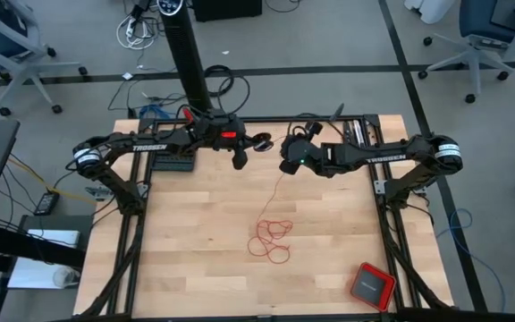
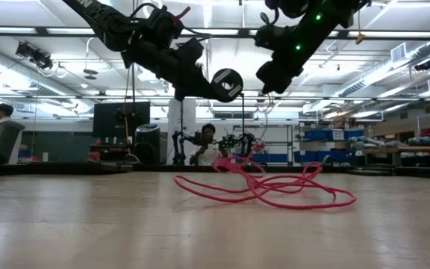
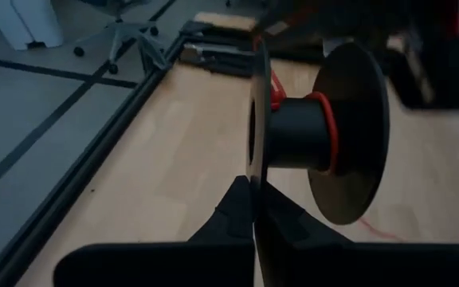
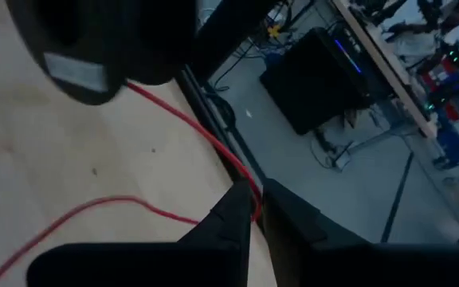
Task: Coil cords
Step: Coil the red wire onto the spool
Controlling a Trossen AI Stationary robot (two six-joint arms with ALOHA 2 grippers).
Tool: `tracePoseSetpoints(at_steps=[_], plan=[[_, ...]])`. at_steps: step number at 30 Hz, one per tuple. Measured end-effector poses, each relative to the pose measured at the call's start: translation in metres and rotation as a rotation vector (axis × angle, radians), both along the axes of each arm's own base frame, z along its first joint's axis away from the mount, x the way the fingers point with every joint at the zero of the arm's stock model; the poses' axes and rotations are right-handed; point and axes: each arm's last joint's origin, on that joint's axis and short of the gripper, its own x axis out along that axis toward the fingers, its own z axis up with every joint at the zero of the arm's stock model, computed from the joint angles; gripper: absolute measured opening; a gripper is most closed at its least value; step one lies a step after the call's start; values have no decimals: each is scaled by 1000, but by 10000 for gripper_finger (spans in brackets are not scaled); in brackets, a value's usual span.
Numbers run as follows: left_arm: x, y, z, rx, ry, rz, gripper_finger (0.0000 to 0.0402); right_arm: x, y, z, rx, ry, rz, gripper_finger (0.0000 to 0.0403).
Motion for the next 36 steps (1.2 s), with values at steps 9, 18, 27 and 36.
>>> tracePoseSetpoints(at_steps=[9,18,27,36], plan=[[-4,-1,-7,49,95,-10,1,-14,-8,4,236,-80,34,62],[-1,-3,-5,80,76,-29,1,-19,-10,-51,490,-341,275,83],[7,-13,5,110,-31,-98,1,-38,-16,-76,541,-594,355,87],[14,-22,13,169,-107,-137,1,-40,-12,-77,535,-615,437,87]])
